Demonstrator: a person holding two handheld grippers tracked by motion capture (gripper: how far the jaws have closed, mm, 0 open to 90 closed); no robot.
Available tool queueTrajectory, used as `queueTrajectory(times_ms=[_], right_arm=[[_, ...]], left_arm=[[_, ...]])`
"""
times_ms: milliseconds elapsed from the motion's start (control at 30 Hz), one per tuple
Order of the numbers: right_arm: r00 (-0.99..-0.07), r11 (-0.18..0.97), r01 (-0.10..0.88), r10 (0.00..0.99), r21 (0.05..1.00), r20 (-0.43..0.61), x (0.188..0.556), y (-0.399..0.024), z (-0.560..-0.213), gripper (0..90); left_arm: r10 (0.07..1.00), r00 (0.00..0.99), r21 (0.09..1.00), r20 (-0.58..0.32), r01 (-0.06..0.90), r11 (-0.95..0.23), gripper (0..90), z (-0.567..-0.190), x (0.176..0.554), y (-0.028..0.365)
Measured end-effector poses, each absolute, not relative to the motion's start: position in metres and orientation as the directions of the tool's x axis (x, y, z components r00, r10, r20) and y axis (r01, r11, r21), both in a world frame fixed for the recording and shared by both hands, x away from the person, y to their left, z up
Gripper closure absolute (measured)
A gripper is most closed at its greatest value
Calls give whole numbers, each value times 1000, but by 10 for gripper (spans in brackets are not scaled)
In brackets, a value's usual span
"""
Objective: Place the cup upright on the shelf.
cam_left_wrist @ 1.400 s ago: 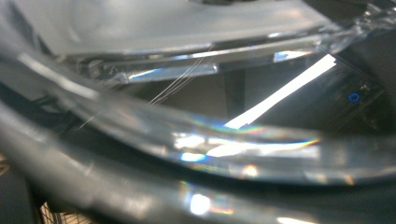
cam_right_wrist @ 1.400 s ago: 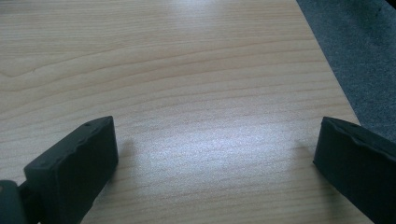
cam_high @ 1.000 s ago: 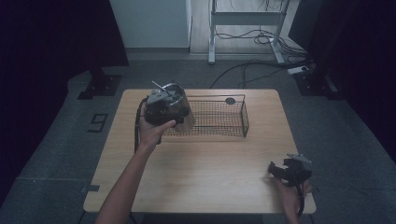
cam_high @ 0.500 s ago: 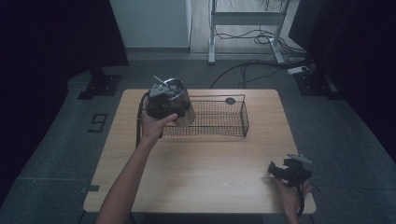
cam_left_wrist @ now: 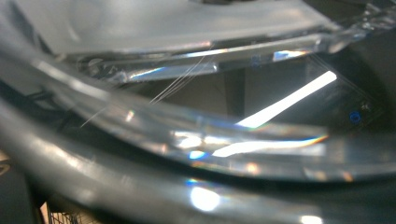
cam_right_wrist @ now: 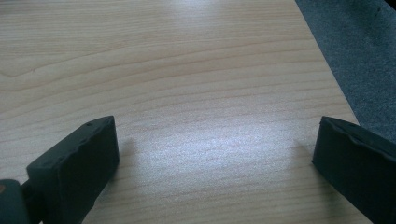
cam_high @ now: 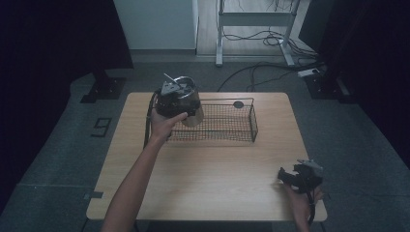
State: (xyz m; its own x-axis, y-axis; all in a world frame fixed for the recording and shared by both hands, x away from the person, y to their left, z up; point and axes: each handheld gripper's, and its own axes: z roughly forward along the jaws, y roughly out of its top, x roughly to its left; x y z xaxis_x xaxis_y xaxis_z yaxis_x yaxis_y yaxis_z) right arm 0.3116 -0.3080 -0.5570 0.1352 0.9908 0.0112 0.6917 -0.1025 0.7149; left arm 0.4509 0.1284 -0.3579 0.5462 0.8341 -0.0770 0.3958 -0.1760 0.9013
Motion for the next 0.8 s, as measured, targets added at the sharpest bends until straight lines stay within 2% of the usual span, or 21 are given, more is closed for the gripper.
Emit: queueTrajectory(times_ms=[800], right_arm=[[134,-100,692,991,715,10,312,-308,-557,4]], left_arm=[[871,487,870,-67,456,-188,41,-388,490,134]])
